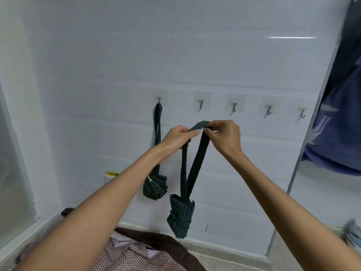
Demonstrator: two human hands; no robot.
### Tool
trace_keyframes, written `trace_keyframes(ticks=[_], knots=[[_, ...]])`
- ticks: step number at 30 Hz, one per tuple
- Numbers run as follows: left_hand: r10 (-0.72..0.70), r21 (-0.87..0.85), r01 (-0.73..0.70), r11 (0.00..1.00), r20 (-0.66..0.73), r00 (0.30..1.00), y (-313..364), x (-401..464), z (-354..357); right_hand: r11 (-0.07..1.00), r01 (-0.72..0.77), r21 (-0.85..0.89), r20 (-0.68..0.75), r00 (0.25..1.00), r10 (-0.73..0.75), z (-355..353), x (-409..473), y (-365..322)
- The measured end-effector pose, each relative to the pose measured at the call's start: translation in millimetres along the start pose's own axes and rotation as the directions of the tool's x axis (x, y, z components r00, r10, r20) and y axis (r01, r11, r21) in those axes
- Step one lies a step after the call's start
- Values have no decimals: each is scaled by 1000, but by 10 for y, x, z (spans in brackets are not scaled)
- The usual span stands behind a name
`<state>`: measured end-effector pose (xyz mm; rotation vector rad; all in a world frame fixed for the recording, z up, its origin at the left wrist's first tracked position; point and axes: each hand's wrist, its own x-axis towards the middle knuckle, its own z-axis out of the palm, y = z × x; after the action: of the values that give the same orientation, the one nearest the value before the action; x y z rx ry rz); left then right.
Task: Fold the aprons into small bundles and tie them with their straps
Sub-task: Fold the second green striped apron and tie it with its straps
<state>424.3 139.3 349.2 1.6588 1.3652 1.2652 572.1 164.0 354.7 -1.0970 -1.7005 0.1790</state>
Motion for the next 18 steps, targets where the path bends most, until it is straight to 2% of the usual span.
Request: trace_keyframes(ticks=[3, 6, 9, 13, 16, 18], knots=[[140, 118, -135, 984, -35, 989, -26, 292, -36, 1000, -8, -15, 71, 997, 9, 29, 328, 47], [237, 193, -204, 960, -164, 958, -21, 625, -120, 988, -82, 129, 139, 988, 64, 27, 663, 67], [249, 136, -219, 966, -263, 932, 35, 914, -210, 961, -94, 260, 154, 987, 55, 14, 949, 66], [177, 167, -129, 977, -318, 931, 95, 1174, -217, 931, -123, 343, 94, 991, 97, 106, 1139, 182], [93, 191, -22, 981, -368, 925, 100, 1268, -163, 969, -50, 244, -26, 998, 58, 234, 1192, 318], [116, 197, -32, 980, -434, 893, 83, 1267, -136, 996, 61, 70, -130, 990, -52, 305, 1140, 379]])
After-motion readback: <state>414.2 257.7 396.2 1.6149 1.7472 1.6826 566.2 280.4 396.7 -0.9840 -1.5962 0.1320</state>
